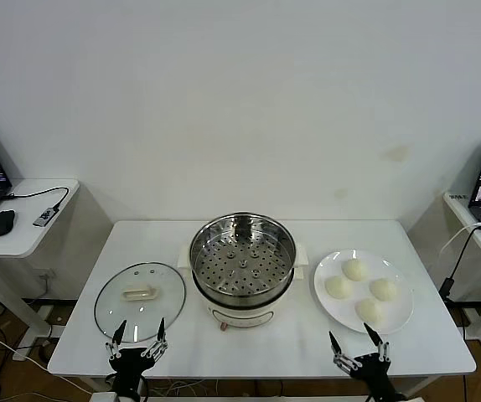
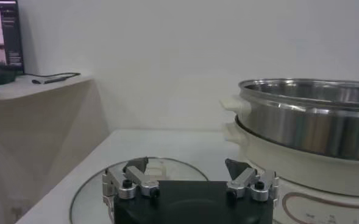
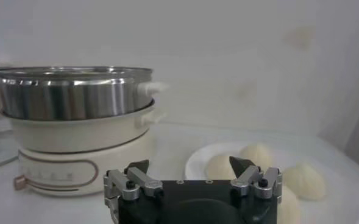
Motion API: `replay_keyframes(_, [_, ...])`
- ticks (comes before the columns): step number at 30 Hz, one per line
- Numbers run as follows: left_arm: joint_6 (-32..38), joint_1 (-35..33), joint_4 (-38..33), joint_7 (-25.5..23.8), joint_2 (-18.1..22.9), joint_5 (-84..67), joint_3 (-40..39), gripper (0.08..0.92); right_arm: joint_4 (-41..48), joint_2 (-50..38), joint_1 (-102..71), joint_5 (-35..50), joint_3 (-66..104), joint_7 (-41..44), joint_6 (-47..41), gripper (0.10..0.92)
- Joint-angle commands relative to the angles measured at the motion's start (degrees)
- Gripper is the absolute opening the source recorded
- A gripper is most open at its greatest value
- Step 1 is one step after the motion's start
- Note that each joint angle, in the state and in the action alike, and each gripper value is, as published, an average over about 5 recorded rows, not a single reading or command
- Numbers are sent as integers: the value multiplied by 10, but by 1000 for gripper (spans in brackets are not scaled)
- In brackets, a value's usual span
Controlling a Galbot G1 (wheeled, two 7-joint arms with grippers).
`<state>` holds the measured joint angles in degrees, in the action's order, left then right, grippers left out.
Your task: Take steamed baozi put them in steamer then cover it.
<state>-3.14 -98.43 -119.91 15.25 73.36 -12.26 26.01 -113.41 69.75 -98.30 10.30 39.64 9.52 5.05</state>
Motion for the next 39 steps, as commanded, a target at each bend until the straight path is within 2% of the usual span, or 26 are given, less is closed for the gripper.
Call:
replay_keyframes(1, [-72, 11, -26, 0, -24, 26, 1, 823, 9, -97, 65, -123, 66, 26, -40, 823])
replay_keyframes(7, [-61, 20, -17, -29, -35, 54, 1, 823, 53, -225, 139, -215, 83, 107, -96, 823])
replay_keyframes(10, [-52, 23, -14, -36, -31, 65, 4, 823, 76, -295, 180, -223, 64, 152, -138, 823])
replay_keyframes(14, [-48, 24, -10, -38, -26, 81, 5, 823, 127, -388, 273, -216, -26, 211, -180, 823])
replay_keyframes(19, [-47, 20, -12, -38, -27, 91, 7, 823, 217, -444, 475, -232, -212, 314, -180, 823])
replay_keyframes(27, [-48, 24, -5, -34, -26, 91, 13, 823, 390, -427, 805, -266, -529, 476, -110, 823])
replay_keyframes(32, [-48, 26, -1, -32, -26, 91, 20, 823, 450, -389, 874, -270, -618, 534, -85, 823])
replay_keyframes(39, [-50, 29, 0, -34, -32, 91, 26, 823, 538, -307, 930, -270, -678, 550, -64, 823])
